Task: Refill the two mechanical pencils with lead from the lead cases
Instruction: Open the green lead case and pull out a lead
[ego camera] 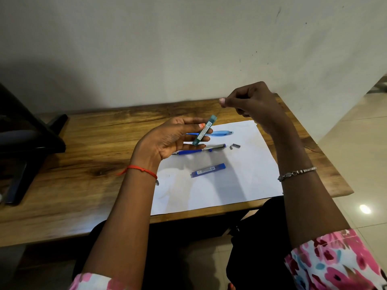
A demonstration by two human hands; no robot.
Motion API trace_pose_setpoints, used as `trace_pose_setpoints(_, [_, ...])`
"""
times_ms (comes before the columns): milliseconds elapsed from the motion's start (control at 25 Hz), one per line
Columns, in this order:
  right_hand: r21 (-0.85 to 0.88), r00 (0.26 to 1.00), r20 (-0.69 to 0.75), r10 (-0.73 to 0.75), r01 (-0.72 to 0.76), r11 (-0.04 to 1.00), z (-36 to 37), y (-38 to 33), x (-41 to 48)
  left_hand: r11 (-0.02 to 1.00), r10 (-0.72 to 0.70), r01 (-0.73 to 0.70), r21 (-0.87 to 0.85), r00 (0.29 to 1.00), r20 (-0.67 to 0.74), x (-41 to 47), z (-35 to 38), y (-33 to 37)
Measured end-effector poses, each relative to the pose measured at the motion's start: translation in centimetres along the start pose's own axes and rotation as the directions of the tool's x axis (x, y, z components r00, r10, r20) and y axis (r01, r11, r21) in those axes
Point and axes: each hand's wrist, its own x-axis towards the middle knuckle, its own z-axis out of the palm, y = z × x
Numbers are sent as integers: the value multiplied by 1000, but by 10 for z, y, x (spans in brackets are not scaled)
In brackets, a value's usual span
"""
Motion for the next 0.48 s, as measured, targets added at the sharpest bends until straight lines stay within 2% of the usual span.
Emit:
trace_pose_setpoints(120, [34, 998, -68, -12, 14, 999, -1, -1, 1, 1000, 4, -4, 0, 1000, 5, -1, 0, 1])
trace_pose_setpoints(320, [95, 960, -281, -5, 34, 995, -7, 1, 3, 997, 48, -49, -61, 999, -14, -1, -4, 2])
trace_pose_setpoints(480, [60, 972, -235, 13, 1, 998, -7, 1, 3, 986, 121, -120, -116, 993, -3, -1, -2, 4])
